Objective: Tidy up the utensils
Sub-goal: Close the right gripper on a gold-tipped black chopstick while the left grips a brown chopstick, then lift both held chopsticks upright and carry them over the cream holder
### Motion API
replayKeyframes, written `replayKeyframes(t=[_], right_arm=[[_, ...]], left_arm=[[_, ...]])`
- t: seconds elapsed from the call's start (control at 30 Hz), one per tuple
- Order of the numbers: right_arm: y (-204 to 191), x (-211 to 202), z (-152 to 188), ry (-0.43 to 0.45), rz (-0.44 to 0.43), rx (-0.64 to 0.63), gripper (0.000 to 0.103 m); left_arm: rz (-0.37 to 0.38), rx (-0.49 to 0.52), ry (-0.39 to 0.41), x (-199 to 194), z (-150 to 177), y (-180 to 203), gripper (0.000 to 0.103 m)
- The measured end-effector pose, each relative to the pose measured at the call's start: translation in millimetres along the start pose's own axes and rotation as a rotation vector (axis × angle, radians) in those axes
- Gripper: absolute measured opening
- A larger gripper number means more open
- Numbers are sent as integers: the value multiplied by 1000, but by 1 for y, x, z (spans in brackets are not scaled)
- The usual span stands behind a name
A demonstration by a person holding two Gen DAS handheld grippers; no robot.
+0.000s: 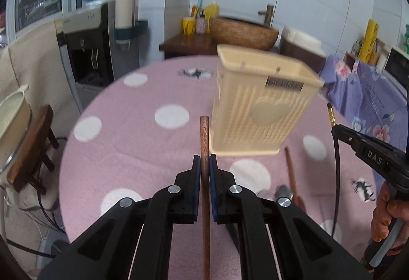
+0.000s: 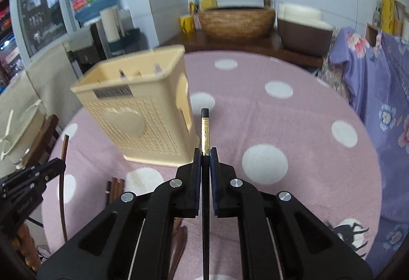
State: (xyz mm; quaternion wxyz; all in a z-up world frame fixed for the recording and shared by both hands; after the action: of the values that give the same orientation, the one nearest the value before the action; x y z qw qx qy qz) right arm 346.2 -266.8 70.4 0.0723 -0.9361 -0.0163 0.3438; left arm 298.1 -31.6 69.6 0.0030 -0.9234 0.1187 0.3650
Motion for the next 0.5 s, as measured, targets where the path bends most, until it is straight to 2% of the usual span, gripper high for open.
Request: replayKeyframes(t=[0.23,0.5], right_arm=[[4,-62,-23,102,-43,-27,7],[7,-78,-26,118,-47,-34,7]], left_arm=[[1,18,127,-46,-27,-1,8],[-17,22,149,-54,-30,-4,8]])
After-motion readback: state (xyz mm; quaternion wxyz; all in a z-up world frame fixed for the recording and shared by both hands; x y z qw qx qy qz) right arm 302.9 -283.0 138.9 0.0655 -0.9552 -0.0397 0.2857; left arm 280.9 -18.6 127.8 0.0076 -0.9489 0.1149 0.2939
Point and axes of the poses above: each gripper's, at about its wrist camera, not at the fingertips, and x roughly the way its jaws point, y to its right, z to its underside, the point moved 2 cm from there along x, roughly the way its jaws point, and after that the axes turned 2 degrees about -y, right-handed, at the moved point
